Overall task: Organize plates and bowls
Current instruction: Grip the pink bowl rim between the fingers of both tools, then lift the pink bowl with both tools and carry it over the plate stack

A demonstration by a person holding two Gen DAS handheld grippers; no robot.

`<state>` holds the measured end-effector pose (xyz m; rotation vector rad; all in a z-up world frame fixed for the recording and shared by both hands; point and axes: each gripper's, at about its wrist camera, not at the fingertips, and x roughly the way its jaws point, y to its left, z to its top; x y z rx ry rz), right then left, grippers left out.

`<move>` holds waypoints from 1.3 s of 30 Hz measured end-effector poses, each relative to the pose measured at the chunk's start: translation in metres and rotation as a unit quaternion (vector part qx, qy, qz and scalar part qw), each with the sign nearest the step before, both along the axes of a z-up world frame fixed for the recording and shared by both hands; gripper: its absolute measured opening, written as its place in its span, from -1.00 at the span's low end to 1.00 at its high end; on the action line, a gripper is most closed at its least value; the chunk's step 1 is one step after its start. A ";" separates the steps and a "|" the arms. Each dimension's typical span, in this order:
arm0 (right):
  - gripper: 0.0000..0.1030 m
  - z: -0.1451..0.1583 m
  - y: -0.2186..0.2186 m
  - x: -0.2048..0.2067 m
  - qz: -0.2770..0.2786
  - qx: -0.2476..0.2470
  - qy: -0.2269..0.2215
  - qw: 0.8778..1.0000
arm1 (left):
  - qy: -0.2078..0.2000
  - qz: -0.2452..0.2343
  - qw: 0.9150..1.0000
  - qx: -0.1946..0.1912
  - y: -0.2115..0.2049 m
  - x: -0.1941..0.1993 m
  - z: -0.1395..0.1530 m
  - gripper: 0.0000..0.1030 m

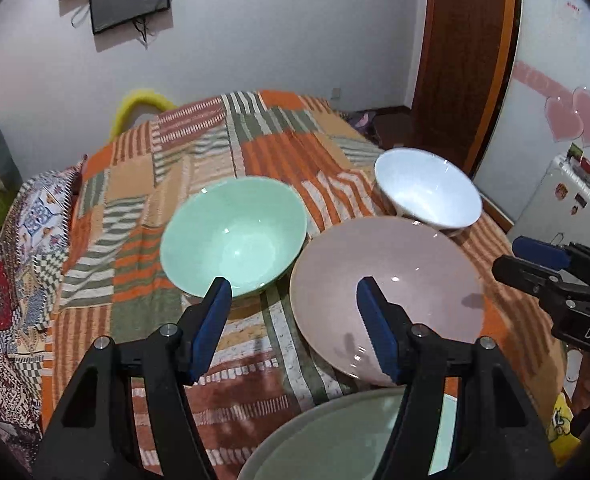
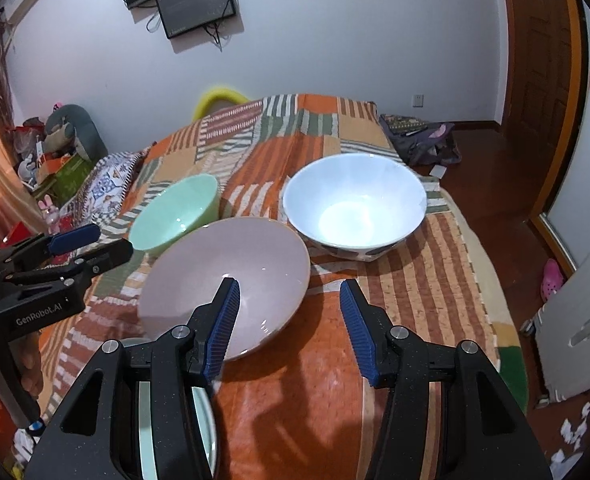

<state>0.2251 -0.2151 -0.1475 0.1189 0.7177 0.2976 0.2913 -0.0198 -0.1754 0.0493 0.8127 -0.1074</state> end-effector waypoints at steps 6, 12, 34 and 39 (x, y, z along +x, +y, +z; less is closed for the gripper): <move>-0.06 -0.011 0.000 0.013 0.007 0.002 0.013 1.000 | 0.027 -0.005 1.000 -0.004 0.000 0.017 -0.022 -0.16; -0.24 -0.020 -0.004 0.020 0.012 0.009 0.030 0.999 | 0.047 -0.019 0.999 -0.017 0.000 0.023 -0.035 -0.48; -0.74 -0.022 -0.002 0.020 0.038 0.028 0.048 0.998 | 0.077 -0.005 0.996 -0.050 0.008 0.017 -0.041 -0.77; -0.74 -0.014 0.001 0.012 0.040 0.022 0.039 0.998 | 0.065 -0.006 0.997 -0.044 0.006 0.000 -0.029 -0.77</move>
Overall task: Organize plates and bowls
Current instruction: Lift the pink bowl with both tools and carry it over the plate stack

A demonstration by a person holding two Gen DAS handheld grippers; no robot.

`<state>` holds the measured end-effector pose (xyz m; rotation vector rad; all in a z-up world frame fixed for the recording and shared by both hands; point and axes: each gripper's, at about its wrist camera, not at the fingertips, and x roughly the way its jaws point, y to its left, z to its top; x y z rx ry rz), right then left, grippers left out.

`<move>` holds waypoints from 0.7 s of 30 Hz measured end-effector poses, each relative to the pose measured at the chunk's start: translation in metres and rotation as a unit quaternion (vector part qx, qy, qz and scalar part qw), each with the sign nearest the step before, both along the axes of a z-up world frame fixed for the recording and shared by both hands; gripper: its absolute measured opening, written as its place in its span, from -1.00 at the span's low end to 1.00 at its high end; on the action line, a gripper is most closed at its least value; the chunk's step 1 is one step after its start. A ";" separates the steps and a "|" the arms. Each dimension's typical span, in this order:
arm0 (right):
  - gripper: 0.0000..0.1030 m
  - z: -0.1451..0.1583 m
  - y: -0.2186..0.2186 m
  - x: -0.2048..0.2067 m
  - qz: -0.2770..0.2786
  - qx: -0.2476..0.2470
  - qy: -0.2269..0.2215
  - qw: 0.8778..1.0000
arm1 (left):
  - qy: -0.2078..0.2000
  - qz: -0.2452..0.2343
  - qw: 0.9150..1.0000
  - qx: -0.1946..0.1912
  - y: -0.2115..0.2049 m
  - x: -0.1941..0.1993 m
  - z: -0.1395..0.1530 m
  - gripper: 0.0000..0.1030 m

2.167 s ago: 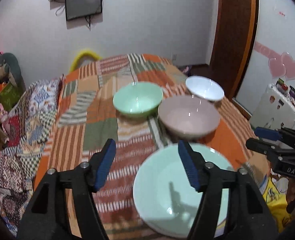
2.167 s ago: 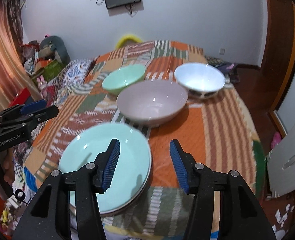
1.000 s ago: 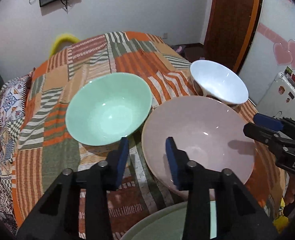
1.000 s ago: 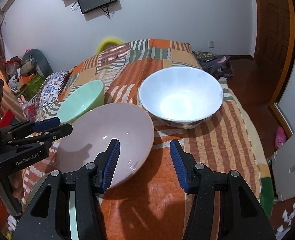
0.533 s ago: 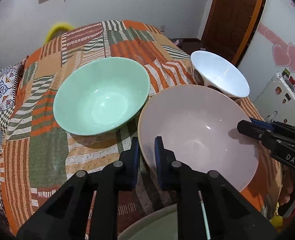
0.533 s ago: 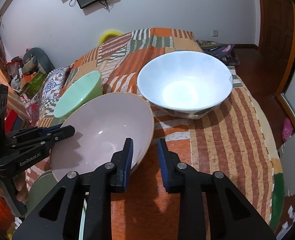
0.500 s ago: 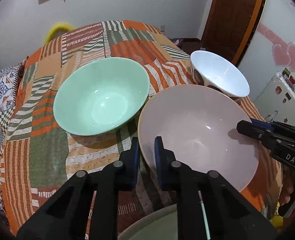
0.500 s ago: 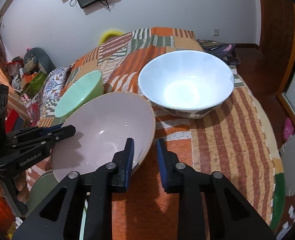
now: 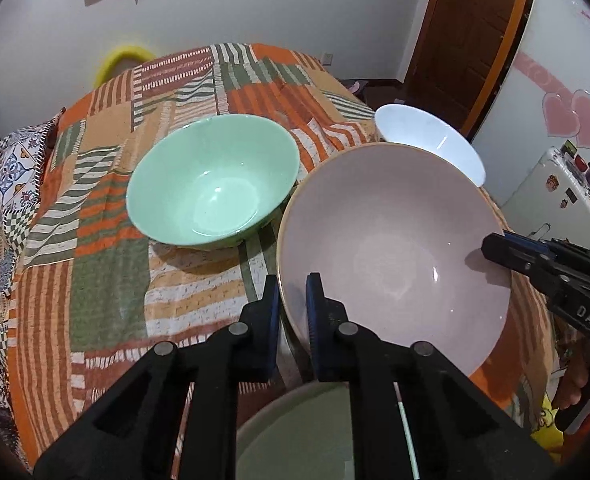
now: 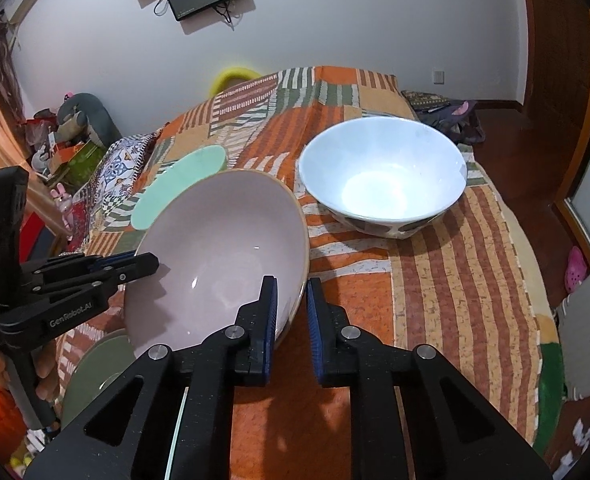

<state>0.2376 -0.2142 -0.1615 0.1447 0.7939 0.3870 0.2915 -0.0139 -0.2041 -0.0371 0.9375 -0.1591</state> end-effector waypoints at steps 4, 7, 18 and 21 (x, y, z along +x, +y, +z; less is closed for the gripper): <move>-0.74 0.006 0.000 -0.005 -0.002 0.004 -0.004 1.000 | -0.010 0.000 1.000 -0.007 0.001 -0.013 0.012 -0.77; -0.74 0.014 0.002 -0.011 -0.002 0.005 -0.012 1.000 | -0.023 0.003 1.000 -0.006 0.001 -0.025 0.025 -0.77; -0.74 0.042 0.023 -0.037 0.018 0.007 -0.050 0.999 | -0.064 0.031 0.997 -0.011 0.022 -0.075 0.072 -0.77; -0.74 0.048 0.031 -0.044 0.028 0.008 -0.058 0.998 | -0.075 0.040 0.996 -0.008 0.030 -0.091 0.082 -0.77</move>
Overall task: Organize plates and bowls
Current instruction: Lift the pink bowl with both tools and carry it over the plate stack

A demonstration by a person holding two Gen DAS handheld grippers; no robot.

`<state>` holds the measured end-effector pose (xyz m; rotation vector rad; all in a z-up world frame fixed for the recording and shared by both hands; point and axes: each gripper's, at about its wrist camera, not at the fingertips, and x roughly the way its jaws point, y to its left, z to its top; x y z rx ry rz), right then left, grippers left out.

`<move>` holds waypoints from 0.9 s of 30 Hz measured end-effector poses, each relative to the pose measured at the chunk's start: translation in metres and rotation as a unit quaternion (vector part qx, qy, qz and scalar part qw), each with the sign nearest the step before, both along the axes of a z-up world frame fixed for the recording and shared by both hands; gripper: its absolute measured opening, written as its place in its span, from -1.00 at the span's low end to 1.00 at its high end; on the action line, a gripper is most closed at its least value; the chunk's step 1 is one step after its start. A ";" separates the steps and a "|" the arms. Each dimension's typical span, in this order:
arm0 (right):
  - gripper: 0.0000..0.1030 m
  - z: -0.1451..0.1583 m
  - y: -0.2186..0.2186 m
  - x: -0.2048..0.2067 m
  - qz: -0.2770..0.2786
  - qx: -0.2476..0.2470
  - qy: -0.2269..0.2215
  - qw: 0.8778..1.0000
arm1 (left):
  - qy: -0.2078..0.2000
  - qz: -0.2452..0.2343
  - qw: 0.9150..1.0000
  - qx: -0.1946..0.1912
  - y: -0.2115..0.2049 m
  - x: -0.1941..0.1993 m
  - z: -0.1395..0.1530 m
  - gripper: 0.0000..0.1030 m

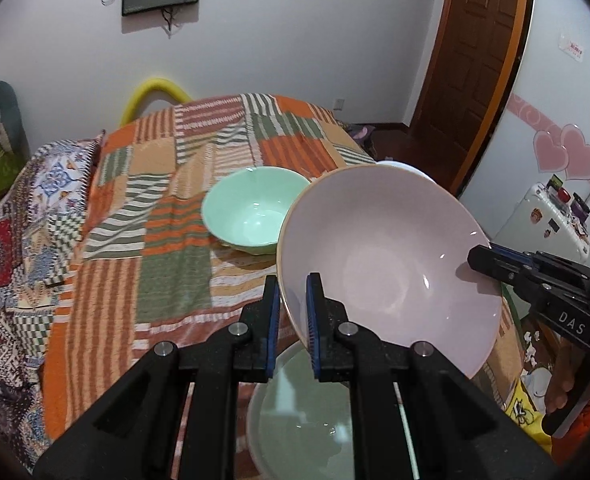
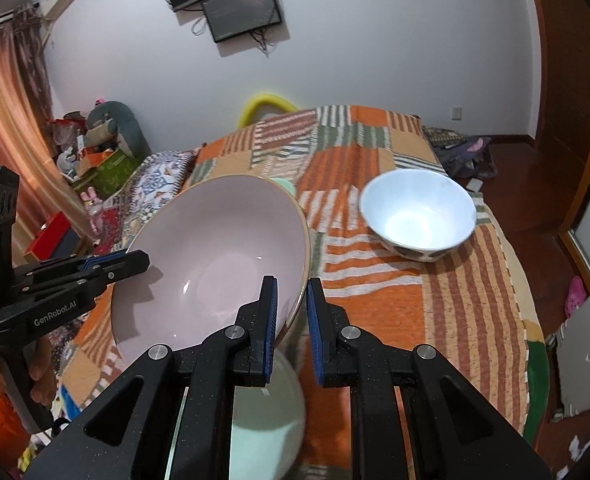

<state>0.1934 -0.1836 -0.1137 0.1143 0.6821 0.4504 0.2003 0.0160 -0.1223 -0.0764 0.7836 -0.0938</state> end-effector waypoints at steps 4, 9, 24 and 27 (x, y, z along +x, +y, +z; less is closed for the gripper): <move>-0.74 0.005 0.014 -0.010 0.013 0.002 -0.006 1.000 | -0.017 0.014 1.000 0.015 0.010 -0.024 0.013 -0.77; -0.74 0.009 0.034 -0.022 0.031 0.003 -0.014 0.999 | -0.027 0.035 0.999 0.014 0.031 -0.050 0.022 -0.77; -0.74 -0.002 0.104 -0.041 0.096 -0.010 -0.004 0.995 | -0.017 0.096 0.995 0.016 0.096 -0.105 0.009 -0.77; -0.74 -0.007 0.117 -0.043 0.107 -0.015 0.004 0.994 | -0.006 0.109 0.994 0.012 0.110 -0.111 -0.003 -0.77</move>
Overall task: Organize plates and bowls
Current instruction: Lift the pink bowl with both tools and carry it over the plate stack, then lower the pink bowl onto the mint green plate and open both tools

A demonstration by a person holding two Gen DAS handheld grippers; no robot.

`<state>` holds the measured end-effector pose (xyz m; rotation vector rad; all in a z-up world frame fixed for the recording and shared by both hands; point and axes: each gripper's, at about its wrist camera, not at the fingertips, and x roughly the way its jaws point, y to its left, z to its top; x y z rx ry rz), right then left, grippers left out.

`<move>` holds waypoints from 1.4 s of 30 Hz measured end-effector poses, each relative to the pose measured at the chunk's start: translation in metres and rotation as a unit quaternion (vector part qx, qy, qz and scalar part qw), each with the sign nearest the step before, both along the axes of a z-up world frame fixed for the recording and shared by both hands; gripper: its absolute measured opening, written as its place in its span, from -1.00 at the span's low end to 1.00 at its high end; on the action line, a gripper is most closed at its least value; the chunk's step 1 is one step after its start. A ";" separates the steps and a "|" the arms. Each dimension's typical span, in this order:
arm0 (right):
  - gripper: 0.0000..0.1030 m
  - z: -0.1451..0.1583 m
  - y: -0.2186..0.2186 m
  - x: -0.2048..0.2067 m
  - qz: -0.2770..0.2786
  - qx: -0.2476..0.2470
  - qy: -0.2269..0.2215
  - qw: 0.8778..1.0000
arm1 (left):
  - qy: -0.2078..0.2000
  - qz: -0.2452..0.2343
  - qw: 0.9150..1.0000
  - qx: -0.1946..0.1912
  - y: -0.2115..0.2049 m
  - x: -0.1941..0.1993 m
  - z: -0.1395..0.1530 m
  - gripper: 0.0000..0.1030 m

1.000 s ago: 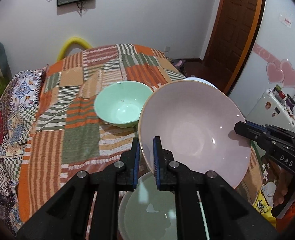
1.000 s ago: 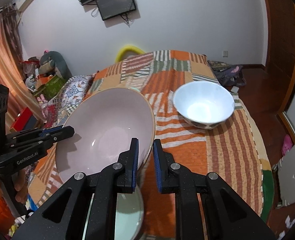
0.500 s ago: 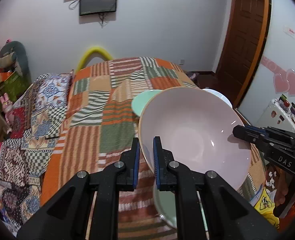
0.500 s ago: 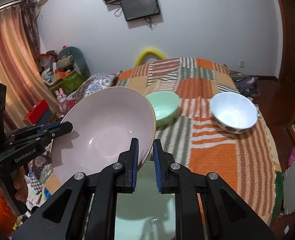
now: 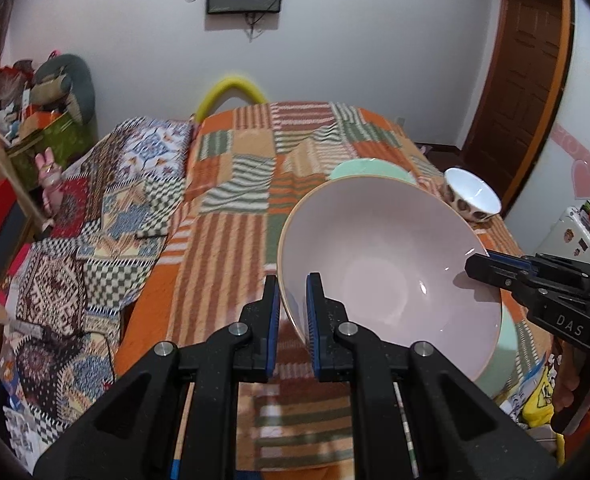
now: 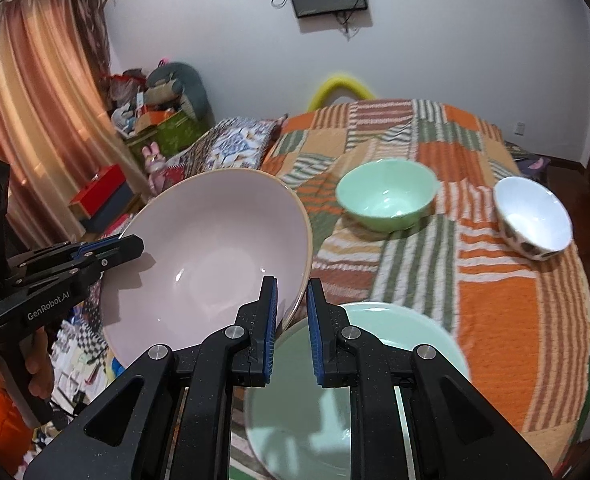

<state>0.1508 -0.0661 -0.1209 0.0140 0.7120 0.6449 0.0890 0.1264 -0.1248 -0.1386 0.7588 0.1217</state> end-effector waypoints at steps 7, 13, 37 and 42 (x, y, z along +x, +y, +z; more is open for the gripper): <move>-0.74 -0.019 0.033 0.000 0.027 -0.020 0.025 0.999 | 0.028 0.026 0.999 -0.009 0.028 -0.011 -0.030 -0.77; -0.74 -0.037 0.056 0.000 0.044 -0.041 0.048 0.997 | 0.056 0.040 0.997 -0.023 0.047 -0.015 -0.058 -0.77; -0.71 -0.076 0.086 0.012 0.063 -0.096 0.097 0.989 | 0.101 0.050 0.993 -0.044 0.065 -0.012 -0.112 -0.77; -0.67 -0.079 0.090 0.012 0.061 -0.107 0.100 0.987 | 0.098 0.049 0.993 -0.032 0.060 -0.012 -0.112 -0.76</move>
